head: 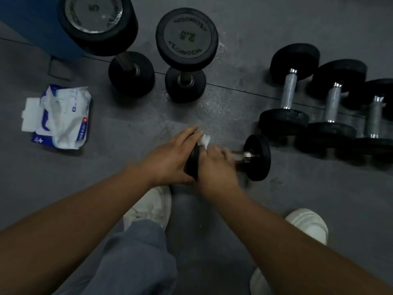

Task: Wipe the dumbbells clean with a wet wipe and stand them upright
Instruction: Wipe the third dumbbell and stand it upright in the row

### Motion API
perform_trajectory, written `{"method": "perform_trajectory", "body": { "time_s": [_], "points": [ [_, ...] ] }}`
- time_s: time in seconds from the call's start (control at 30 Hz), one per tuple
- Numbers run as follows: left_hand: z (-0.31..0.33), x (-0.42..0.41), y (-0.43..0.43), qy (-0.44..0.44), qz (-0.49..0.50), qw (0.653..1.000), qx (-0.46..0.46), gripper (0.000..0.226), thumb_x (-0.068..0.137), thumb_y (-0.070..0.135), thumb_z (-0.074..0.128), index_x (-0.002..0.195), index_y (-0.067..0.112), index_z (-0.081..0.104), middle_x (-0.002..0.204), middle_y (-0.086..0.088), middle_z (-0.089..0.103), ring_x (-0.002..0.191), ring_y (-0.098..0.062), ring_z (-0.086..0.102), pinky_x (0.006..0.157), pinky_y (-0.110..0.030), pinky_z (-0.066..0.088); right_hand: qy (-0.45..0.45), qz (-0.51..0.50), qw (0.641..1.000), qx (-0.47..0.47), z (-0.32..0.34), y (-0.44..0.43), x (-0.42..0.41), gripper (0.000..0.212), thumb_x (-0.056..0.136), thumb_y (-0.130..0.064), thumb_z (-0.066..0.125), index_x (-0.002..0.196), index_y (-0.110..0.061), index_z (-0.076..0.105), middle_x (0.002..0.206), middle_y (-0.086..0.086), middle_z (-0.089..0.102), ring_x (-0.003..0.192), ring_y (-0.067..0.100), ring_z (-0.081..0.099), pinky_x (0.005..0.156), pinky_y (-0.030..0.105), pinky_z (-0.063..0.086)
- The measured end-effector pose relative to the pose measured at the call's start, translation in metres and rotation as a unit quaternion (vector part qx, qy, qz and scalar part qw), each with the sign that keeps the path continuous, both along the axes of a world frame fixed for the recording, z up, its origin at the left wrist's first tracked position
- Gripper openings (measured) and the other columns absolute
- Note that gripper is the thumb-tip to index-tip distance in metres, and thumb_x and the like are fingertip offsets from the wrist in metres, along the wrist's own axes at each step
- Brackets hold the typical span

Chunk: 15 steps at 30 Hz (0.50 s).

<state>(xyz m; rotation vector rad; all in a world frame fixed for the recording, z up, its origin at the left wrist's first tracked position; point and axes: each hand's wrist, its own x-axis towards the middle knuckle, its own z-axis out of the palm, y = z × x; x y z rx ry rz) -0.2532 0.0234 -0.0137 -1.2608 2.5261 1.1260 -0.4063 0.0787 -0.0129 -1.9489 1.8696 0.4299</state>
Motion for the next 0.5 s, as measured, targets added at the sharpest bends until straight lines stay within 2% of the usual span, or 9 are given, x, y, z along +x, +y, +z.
{"method": "perform_trajectory", "body": {
  "time_s": [0.07, 0.13, 0.27, 0.37, 0.43, 0.5],
  "points": [
    [0.002, 0.003, 0.004, -0.004, -0.004, 1.0, 0.014, 0.128, 0.066, 0.05, 0.084, 0.157, 0.027, -0.003, 0.164, 0.011, -0.01, 0.15, -0.012, 0.01, 0.111, -0.034, 0.035, 0.013, -0.009, 1.0, 0.0, 0.003, 0.001, -0.021, 0.054, 0.092, -0.027, 0.05, 0.142, -0.016, 0.035, 0.135, 0.008, 0.05, 0.13, 0.024, 0.039, 0.116, 0.044, 0.012],
    [0.002, 0.006, 0.009, -0.007, -0.007, 1.0, 0.021, 0.129, 0.066, 0.052, 0.084, 0.157, 0.028, -0.004, 0.164, 0.012, -0.012, 0.15, -0.012, 0.009, 0.113, -0.033, 0.032, 0.045, -0.049, 0.998, 0.003, 0.007, 0.01, -0.036, 0.048, 0.094, -0.021, 0.044, 0.141, -0.013, 0.037, 0.133, 0.012, 0.051, 0.129, 0.027, 0.04, 0.116, 0.042, 0.016],
    [0.001, 0.005, 0.028, -0.007, -0.027, 0.999, 0.023, 0.126, 0.065, 0.053, 0.084, 0.156, 0.031, 0.0, 0.163, 0.014, -0.012, 0.149, -0.013, 0.015, 0.108, -0.032, 0.036, 0.016, 0.028, 0.999, 0.017, 0.014, 0.036, -0.032, 0.049, 0.094, -0.023, 0.043, 0.142, -0.014, 0.038, 0.139, 0.011, 0.044, 0.132, 0.027, 0.037, 0.115, 0.043, 0.021],
    [0.001, 0.009, 0.041, -0.008, -0.035, 0.999, 0.026, 0.124, 0.066, 0.057, 0.081, 0.156, 0.031, 0.0, 0.163, 0.014, -0.011, 0.149, -0.013, 0.014, 0.111, -0.032, 0.034, 0.021, -0.017, 0.999, 0.026, 0.018, 0.045, -0.033, 0.047, 0.094, -0.023, 0.043, 0.14, -0.017, 0.041, 0.136, 0.008, 0.046, 0.128, 0.026, 0.039, 0.113, 0.041, 0.025],
    [0.001, 0.01, 0.049, -0.01, -0.036, 0.999, 0.028, 0.124, 0.067, 0.057, 0.08, 0.156, 0.03, 0.0, 0.163, 0.013, -0.011, 0.148, -0.013, 0.018, 0.108, -0.028, 0.033, -0.008, 0.016, 0.999, 0.03, 0.018, 0.055, -0.024, 0.05, 0.091, -0.022, 0.047, 0.14, -0.016, 0.042, 0.134, 0.009, 0.045, 0.126, 0.027, 0.041, 0.107, 0.041, 0.03],
    [0.002, 0.011, 0.058, -0.015, -0.048, 0.998, 0.034, 0.123, 0.067, 0.058, 0.08, 0.156, 0.029, 0.0, 0.164, 0.012, -0.01, 0.147, -0.011, 0.019, 0.107, -0.024, 0.031, -0.011, 0.017, 0.998, 0.056, 0.019, 0.06, -0.021, 0.041, 0.093, -0.024, 0.047, 0.134, -0.017, 0.048, 0.13, 0.009, 0.05, 0.12, 0.027, 0.047, 0.104, 0.039, 0.033]
  ]
}}
